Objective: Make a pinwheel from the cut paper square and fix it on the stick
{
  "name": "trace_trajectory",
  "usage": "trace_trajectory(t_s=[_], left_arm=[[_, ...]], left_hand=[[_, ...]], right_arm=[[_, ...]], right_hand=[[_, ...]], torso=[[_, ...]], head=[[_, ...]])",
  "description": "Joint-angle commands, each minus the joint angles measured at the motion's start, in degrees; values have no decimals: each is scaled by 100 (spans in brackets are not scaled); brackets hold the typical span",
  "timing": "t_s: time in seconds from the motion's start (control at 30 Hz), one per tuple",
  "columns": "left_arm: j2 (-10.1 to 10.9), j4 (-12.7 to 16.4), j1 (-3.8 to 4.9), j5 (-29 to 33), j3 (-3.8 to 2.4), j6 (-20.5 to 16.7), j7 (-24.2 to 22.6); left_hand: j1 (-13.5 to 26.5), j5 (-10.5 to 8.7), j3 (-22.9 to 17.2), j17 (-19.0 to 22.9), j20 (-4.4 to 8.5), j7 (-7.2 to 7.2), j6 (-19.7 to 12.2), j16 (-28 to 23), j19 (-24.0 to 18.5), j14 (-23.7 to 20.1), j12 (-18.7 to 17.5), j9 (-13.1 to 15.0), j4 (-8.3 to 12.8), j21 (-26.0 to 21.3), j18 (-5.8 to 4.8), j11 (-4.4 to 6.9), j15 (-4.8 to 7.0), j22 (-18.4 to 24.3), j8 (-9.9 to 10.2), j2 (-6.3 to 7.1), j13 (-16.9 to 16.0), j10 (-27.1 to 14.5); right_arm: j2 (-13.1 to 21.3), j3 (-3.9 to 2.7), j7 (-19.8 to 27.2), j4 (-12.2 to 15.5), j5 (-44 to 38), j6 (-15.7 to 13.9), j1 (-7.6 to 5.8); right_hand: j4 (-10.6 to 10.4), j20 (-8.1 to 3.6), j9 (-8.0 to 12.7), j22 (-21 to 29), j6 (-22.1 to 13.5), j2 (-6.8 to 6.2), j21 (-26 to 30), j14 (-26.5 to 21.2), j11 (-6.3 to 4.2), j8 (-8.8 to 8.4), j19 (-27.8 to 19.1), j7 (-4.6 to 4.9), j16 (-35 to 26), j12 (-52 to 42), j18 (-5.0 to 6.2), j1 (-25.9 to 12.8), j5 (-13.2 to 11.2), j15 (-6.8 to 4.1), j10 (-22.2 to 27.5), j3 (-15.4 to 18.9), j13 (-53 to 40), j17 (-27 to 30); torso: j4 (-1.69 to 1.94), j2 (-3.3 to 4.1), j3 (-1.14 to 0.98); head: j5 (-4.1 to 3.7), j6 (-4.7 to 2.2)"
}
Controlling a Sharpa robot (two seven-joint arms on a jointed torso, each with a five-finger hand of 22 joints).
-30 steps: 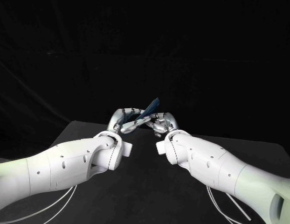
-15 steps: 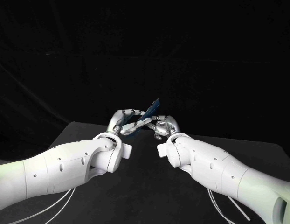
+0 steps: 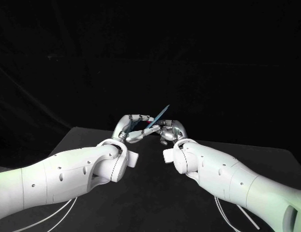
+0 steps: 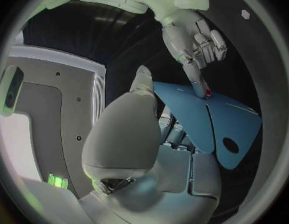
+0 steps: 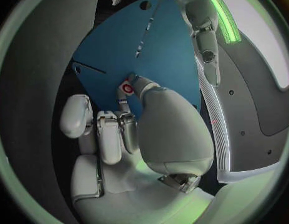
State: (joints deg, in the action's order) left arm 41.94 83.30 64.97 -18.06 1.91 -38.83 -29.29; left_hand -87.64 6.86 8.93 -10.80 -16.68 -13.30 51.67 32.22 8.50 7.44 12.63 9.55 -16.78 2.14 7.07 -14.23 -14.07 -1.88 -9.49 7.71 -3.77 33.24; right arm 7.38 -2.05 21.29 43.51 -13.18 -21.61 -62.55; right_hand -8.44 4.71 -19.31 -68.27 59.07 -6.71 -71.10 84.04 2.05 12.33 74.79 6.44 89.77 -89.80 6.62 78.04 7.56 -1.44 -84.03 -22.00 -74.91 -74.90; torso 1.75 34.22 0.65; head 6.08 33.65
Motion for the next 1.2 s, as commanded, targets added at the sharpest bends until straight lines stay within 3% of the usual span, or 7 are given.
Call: trace_trajectory(t_s=[0.03,0.13,0.3,0.57,0.97,1.1,1.2], left_arm=[[12,68,7,-88,-5,68,-45],[43,135,7,-94,-7,54,-61],[110,276,7,-112,-15,35,-98],[187,458,7,-125,-27,48,-103],[335,778,3,-127,-32,146,-101],[514,1007,1,-98,-64,241,-123],[671,1172,0,-25,-84,371,-125]], left_hand=[[16,-13,36,16,-8,16,-86,41,-37,-56,27,-13,-12,-21,-65,-32,-19,7,38,87,5,-64],[39,-8,62,45,-7,207,-144,44,-57,-108,28,-21,-15,-21,-107,-119,-63,9,62,137,6,-117],[35,-3,54,55,-2,263,-160,51,-69,-125,44,-23,-13,-23,-114,-112,-58,11,70,121,3,-108],[26,-3,39,51,1,272,-178,99,-70,-113,70,-26,-9,-21,-109,-92,-45,10,79,89,-3,-70],[24,-28,39,53,-2,307,-195,137,-78,-85,58,-29,-8,-21,-108,-104,-48,11,88,85,5,-119],[28,-42,44,65,-1,337,-207,125,-83,-87,49,-31,-9,-21,-104,-89,-37,11,94,90,9,-148],[27,-69,24,72,-1,314,-229,196,-93,-22,71,-33,-1,-21,-64,-7,14,12,105,31,5,-123]], right_arm=[[11,-14,131,8,113,182,5],[32,-26,149,19,152,224,11],[100,-61,191,82,261,368,31],[370,-166,227,413,495,741,106],[714,-348,251,694,762,955,203],[839,-385,257,758,875,1025,214],[955,-403,257,824,972,1081,219]], right_hand=[[3,21,-97,1,49,40,-14,596,-3,37,17,-28,23,-20,-91,-21,29,15,-597,-25,-1509,-1510],[11,22,-100,-3,47,44,-16,596,-1,36,18,-26,23,-20,-92,-32,38,17,-597,-30,-1509,-1510],[19,23,-102,-13,42,48,-22,596,1,34,22,-24,23,-20,-94,-40,46,18,-597,-36,-1509,-1510],[36,26,-105,-24,29,51,-29,596,5,29,27,-19,23,-20,-97,-56,51,21,-597,-43,-1509,-1510],[66,30,-113,-22,17,74,-23,596,9,26,20,-15,23,-20,-96,-72,72,27,-597,-62,-1509,-1510],[77,32,-116,-23,12,81,-22,596,11,25,19,-13,23,-20,-96,-78,81,28,-597,-69,-1509,-1510],[91,34,-120,33,4,89,30,596,14,23,-28,-10,23,-20,-80,-88,89,31,-597,-76,-1509,-1510]], torso=[[-2,2,2],[-6,2,4],[-6,1,0],[-10,1,-3],[-18,5,-12],[-15,3,-11],[-4,3,-9]], head=[[3,-7],[-6,-15],[-31,-37],[-49,-49],[-96,-56],[-124,-51],[-162,-54]])
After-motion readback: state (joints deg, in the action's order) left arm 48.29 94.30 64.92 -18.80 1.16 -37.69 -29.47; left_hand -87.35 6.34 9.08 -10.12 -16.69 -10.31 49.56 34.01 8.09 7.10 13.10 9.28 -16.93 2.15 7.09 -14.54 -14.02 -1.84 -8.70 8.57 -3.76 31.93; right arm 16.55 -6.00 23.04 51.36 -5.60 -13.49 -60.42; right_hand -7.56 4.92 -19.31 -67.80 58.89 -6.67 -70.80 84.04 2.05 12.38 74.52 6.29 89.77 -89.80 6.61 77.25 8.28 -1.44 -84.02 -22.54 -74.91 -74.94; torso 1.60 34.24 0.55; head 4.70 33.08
